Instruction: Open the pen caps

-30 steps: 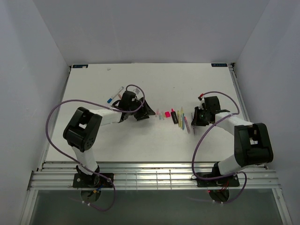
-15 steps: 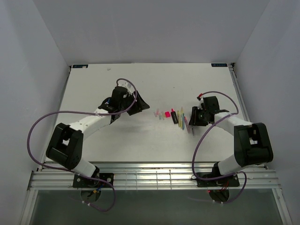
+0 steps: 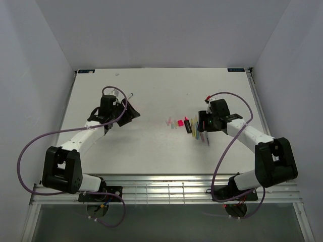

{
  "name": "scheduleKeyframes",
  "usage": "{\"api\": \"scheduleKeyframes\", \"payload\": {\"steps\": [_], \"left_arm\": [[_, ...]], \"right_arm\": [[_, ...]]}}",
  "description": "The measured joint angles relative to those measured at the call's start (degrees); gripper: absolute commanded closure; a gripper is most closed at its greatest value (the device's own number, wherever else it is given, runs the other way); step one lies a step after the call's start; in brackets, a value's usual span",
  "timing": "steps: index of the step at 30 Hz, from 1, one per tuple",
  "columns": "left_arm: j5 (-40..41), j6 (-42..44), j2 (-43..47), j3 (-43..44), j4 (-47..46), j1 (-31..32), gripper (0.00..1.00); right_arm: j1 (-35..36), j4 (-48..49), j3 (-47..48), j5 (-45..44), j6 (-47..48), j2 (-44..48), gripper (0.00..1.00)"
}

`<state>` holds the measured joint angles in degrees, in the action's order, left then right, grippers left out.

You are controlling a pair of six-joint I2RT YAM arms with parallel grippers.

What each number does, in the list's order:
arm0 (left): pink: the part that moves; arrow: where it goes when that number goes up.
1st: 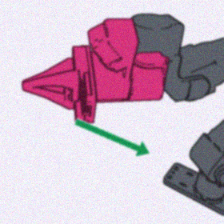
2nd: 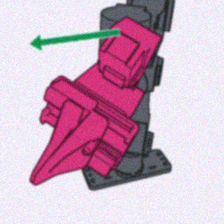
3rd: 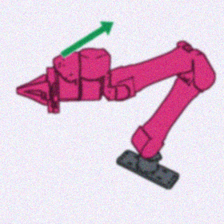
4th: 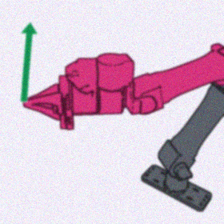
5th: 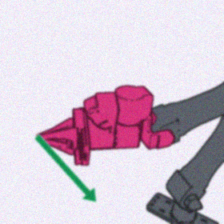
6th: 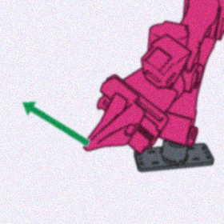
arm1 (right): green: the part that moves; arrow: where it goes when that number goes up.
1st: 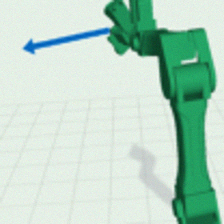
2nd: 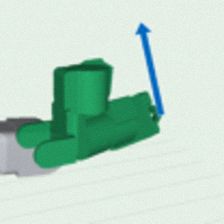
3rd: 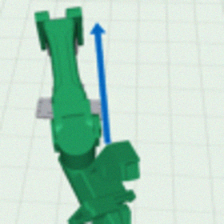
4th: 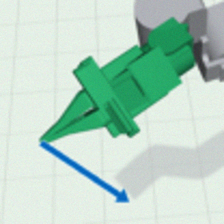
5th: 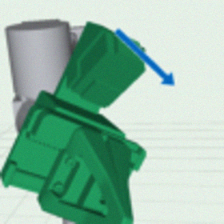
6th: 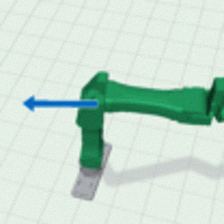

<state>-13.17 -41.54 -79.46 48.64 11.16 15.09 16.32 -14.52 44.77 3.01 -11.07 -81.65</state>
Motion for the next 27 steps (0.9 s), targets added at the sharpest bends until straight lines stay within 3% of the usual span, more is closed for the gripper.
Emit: {"api": "scheduleKeyframes", "payload": {"steps": [2, 10, 11, 27], "left_arm": [[0.15, 0.44, 1.01, -0.37, 1.31, -1.86, 0.30], [0.20, 2.16, 2.05, -2.75, 3.45, -7.87, 0.30], [0.24, 2.38, 2.05, -2.78, 3.76, -8.31, 0.30], [2.86, 4.48, -4.33, -2.71, 4.15, -9.88, 0.32]], "right_arm": [[3.23, -1.64, 2.69, -2.45, -0.35, 0.33, 0.18], [13.16, -4.37, 9.64, -8.81, -0.22, 0.26, 0.06], [14.16, -4.76, 10.21, -10.16, -0.11, 0.04, 0.10], [13.64, -2.64, 8.96, -9.88, -0.11, -1.51, 0.10]]}}
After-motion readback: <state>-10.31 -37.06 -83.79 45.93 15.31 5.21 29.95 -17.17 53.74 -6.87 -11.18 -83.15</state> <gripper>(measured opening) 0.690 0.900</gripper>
